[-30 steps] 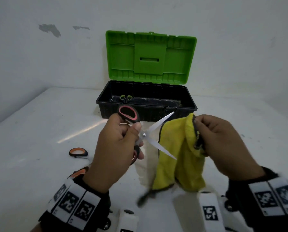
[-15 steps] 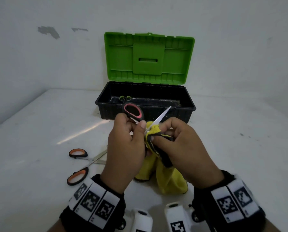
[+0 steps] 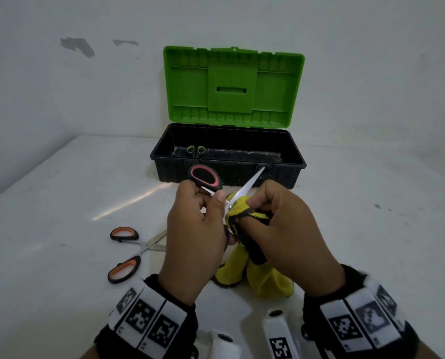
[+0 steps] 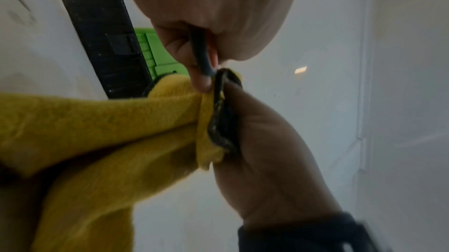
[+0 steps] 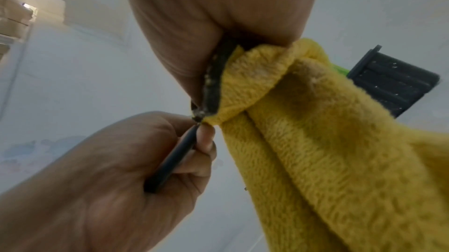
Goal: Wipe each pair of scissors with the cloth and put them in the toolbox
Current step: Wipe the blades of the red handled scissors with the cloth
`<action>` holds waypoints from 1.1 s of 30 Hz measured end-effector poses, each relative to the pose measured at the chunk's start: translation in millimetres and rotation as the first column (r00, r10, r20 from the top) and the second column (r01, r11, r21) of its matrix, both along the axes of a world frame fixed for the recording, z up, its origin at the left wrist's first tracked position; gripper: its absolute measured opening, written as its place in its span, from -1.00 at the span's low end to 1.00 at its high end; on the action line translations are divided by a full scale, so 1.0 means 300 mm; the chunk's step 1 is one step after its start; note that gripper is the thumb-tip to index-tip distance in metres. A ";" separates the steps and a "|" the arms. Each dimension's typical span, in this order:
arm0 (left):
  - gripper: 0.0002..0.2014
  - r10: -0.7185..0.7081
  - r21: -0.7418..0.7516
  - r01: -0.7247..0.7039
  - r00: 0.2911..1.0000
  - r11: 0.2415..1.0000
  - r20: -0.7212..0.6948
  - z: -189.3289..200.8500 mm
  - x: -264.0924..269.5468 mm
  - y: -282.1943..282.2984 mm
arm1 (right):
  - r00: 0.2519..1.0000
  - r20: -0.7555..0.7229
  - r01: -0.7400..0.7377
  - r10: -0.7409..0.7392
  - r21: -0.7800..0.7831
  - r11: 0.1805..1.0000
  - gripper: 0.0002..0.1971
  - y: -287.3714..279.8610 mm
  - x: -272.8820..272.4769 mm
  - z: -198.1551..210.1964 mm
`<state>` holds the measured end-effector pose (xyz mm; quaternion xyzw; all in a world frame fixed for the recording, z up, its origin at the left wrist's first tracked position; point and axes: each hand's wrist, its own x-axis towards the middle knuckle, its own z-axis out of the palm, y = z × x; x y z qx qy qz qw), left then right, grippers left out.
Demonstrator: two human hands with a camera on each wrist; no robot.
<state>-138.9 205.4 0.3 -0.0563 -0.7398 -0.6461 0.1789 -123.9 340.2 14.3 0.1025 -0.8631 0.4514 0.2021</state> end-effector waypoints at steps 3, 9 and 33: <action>-0.93 0.006 0.002 -0.006 1.000 1.000 -0.001 -0.001 0.005 -0.001 | 0.998 -0.012 -0.054 0.054 0.006 0.998 -0.83 -0.010 -0.002 0.005; -0.89 -0.007 0.116 -0.002 0.997 0.993 0.080 0.016 -0.005 -0.018 | 0.994 -0.091 -0.039 0.054 0.151 0.988 -0.80 -0.002 0.002 0.014; -0.88 0.096 0.266 -0.106 0.994 0.958 0.048 0.037 -0.112 -0.028 | 0.977 0.166 0.044 -0.134 0.461 0.886 -0.79 0.147 0.016 0.056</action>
